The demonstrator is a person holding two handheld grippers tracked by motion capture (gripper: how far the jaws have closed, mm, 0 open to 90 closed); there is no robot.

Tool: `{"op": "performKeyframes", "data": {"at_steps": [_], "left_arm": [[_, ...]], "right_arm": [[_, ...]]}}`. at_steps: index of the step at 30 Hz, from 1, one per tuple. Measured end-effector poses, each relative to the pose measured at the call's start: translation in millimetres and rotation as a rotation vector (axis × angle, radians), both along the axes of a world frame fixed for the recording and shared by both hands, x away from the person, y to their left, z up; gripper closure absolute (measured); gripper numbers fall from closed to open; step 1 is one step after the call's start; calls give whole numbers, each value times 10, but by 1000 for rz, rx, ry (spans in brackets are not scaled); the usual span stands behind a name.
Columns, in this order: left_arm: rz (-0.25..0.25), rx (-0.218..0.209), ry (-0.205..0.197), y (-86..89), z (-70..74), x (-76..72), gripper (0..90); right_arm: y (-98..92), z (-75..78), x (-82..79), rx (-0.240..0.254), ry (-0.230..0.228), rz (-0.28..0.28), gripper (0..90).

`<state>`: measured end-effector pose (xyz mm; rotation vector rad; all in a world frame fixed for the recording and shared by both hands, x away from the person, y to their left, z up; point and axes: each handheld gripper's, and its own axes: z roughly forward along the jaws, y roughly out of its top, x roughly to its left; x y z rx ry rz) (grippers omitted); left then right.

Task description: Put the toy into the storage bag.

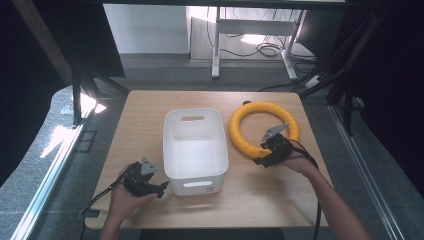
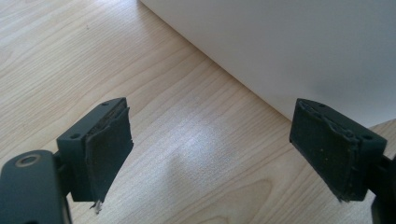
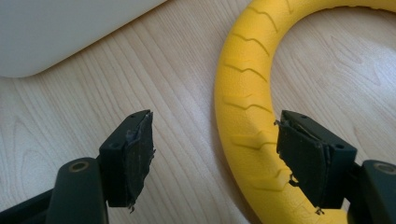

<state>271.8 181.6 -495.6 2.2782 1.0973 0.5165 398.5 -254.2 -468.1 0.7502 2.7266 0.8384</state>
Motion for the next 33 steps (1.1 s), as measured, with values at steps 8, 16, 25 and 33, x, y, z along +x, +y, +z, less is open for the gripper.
{"op": "performKeyframes", "data": {"at_steps": [8, 16, 25, 33], "left_arm": [[1, -3, -3, 3, 3, -1, 132], [4, -6, -6, 7, 7, -4, 132], [3, -4, -6, 14, 13, -5, 132], [5, -6, -6, 9, 9, -4, 132]], "right_arm": [[43, 23, 79, -38, 21, 24, 291], [93, -22, 192, -86, 50, 39, 303], [88, -67, 324, -114, 64, 24, 303], [131, -144, 395, -138, 68, 34, 303]]}}
